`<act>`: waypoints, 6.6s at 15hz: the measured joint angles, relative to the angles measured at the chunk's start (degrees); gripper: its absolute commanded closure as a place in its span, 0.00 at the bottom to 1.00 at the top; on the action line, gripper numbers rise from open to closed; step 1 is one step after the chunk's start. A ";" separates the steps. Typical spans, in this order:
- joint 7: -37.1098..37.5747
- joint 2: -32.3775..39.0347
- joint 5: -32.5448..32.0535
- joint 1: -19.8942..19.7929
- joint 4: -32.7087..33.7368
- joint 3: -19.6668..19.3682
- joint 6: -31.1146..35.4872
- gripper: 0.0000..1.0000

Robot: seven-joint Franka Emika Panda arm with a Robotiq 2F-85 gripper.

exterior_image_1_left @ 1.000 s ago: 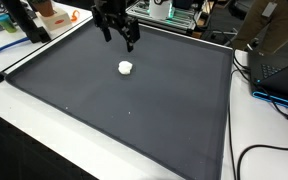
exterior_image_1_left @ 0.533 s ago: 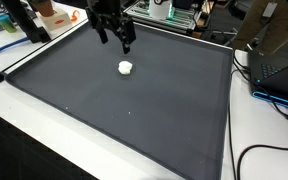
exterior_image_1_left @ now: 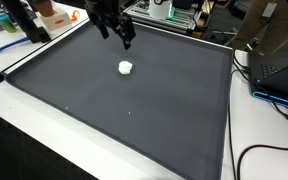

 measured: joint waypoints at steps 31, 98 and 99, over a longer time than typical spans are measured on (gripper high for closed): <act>-0.13 21.92 4.91 -4.43 38.79 -0.19 -32.39 0.00; -9.52 22.58 7.19 -10.34 36.69 -0.48 -25.90 0.00; -10.37 20.98 7.35 -10.73 34.24 -0.48 -24.58 0.00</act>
